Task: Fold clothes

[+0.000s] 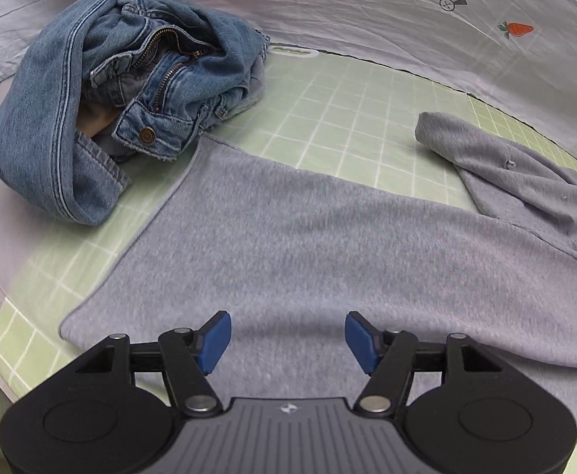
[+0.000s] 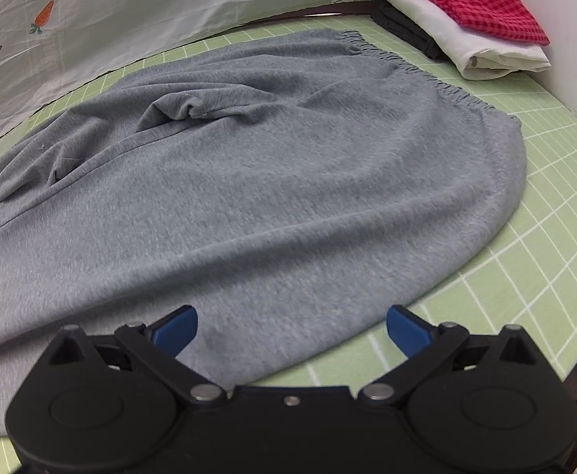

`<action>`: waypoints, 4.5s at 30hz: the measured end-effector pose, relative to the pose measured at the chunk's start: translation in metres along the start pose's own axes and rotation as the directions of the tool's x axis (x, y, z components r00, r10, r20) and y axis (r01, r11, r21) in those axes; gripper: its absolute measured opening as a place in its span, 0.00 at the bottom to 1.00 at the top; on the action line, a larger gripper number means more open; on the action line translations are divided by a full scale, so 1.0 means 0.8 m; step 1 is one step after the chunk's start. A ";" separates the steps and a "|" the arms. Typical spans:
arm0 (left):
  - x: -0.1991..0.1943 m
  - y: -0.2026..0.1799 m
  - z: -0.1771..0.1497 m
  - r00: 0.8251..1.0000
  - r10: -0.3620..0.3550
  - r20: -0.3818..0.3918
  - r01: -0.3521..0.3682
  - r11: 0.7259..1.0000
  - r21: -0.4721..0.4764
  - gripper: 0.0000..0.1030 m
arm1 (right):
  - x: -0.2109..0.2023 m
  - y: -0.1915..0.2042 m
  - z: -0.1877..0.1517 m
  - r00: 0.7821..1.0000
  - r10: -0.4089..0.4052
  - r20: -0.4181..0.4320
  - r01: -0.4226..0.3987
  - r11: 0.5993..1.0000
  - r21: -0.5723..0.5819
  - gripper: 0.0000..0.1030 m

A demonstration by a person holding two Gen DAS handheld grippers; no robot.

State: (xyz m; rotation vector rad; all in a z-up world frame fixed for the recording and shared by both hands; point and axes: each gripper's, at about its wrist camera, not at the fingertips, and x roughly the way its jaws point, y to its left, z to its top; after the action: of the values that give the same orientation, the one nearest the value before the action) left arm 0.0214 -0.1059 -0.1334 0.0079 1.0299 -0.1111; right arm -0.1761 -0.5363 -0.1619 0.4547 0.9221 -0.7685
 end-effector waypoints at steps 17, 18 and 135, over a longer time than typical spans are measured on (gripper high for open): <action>-0.002 -0.051 -0.060 0.994 0.025 -0.106 -0.048 0.974 -0.220 0.39 | 0.038 -0.138 0.042 0.997 -0.048 -0.052 0.054 0.991 0.123 0.97; -0.002 -0.054 -0.059 0.994 0.030 -0.108 -0.054 0.973 -0.225 0.32 | 0.039 -0.143 0.045 0.998 -0.049 -0.047 0.055 0.990 0.131 0.94; 0.131 -0.370 0.104 0.886 -0.441 -0.145 0.461 0.801 0.382 0.29 | 0.121 -0.073 0.170 0.983 -0.167 0.077 0.159 0.982 0.106 1.00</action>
State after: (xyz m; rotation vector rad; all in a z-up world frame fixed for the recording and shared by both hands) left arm 0.1171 -0.4143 -0.1667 0.1467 1.0260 -0.7705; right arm -0.1109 -0.7005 -0.1717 0.4333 0.8507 -0.9798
